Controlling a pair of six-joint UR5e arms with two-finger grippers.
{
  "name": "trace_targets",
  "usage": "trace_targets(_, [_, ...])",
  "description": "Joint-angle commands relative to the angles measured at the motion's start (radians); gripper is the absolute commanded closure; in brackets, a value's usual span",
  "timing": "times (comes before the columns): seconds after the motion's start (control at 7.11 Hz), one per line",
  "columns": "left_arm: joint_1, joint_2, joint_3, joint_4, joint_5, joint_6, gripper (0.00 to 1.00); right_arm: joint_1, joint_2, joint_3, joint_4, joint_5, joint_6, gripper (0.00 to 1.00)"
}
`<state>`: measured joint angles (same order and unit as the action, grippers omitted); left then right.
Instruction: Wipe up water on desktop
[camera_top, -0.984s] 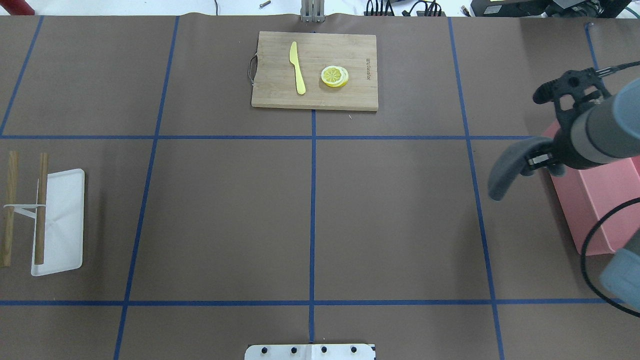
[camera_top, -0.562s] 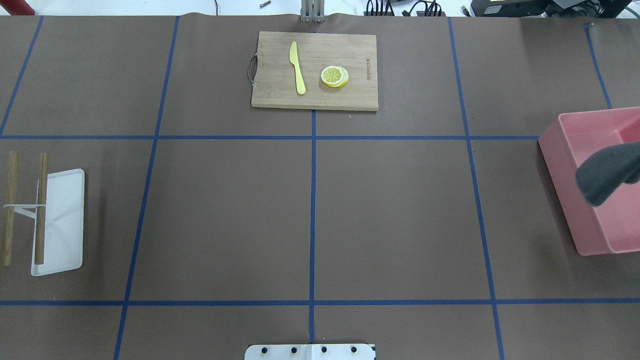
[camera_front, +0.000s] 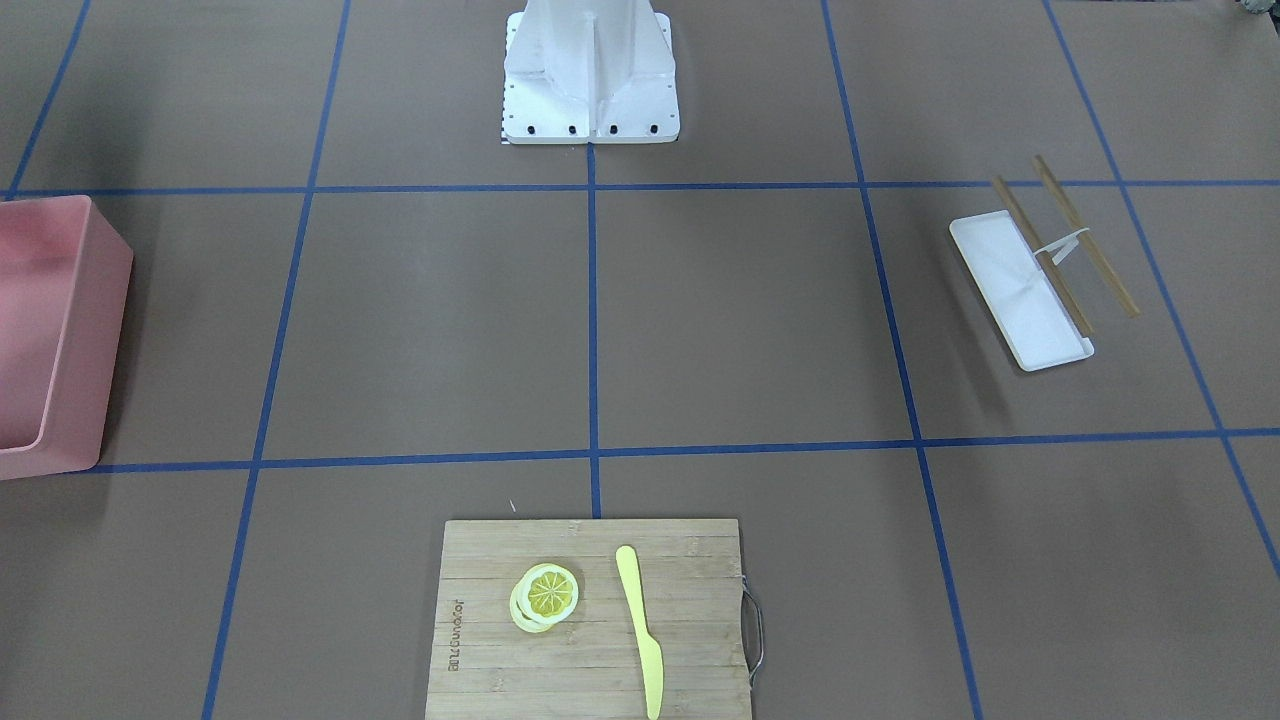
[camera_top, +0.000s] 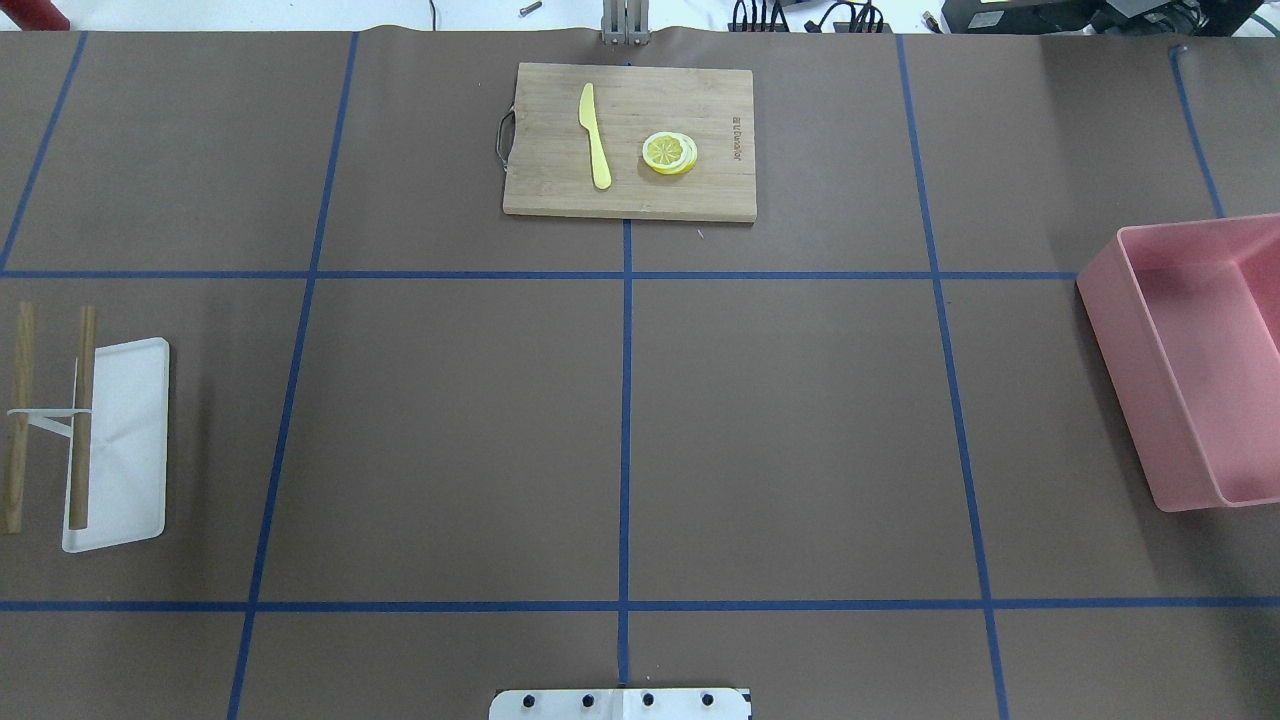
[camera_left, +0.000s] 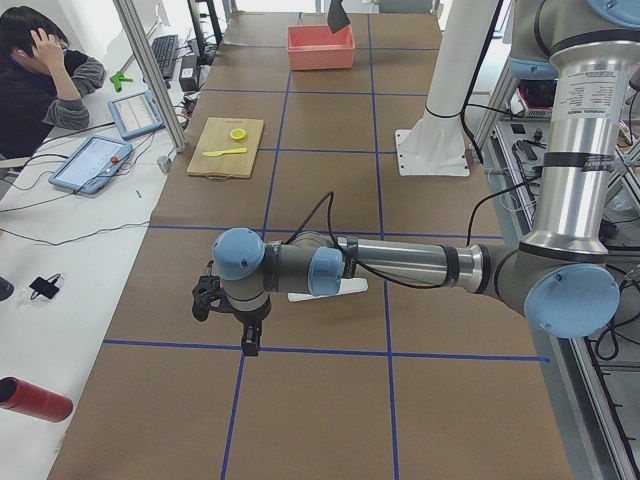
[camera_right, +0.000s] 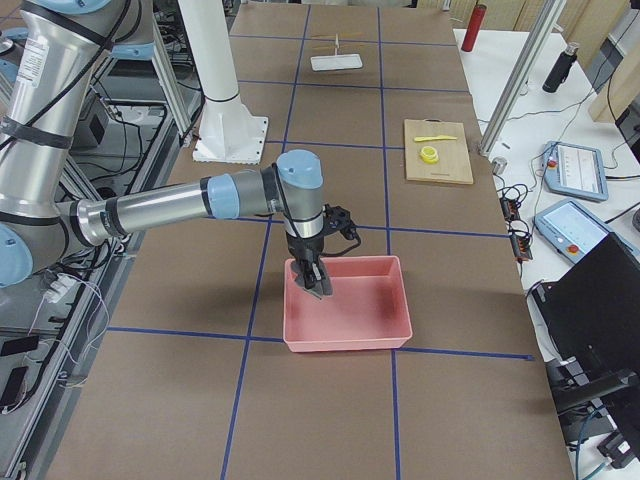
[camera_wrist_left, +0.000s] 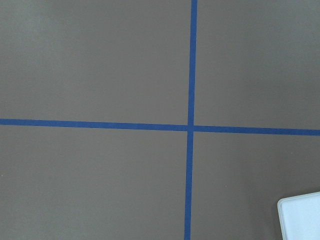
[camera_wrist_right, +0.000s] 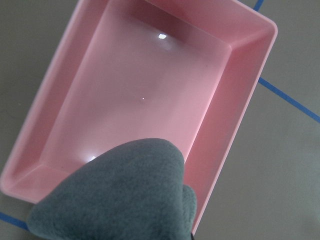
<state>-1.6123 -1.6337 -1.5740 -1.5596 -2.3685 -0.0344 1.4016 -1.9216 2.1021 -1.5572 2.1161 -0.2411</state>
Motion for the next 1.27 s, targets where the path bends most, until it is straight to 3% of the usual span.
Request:
trace_targets(0.0, [0.000, 0.000, 0.000, 0.000, -0.002, 0.001, 0.02, 0.005, 0.000, -0.114, 0.184, 0.005, 0.102, 1.00])
trace_targets(0.42, [0.003, 0.000, 0.000, 0.000, 0.000, 0.001, 0.02, -0.006, -0.002, -0.114, 0.183, 0.054, 0.112, 0.99])
trace_targets(0.56, [0.005, 0.000, 0.000, 0.000, 0.000, 0.001, 0.02, -0.016, 0.000, -0.114, 0.183, 0.092, 0.112, 0.58])
trace_targets(0.7, [0.005, -0.002, 0.000, -0.002, 0.000, 0.001, 0.02, -0.021, 0.000, -0.113, 0.192, 0.108, 0.109, 0.01])
trace_targets(1.12, [0.006, 0.000, 0.000, 0.000, 0.000, 0.001, 0.02, -0.021, 0.001, -0.117, 0.203, 0.110, 0.097, 0.00])
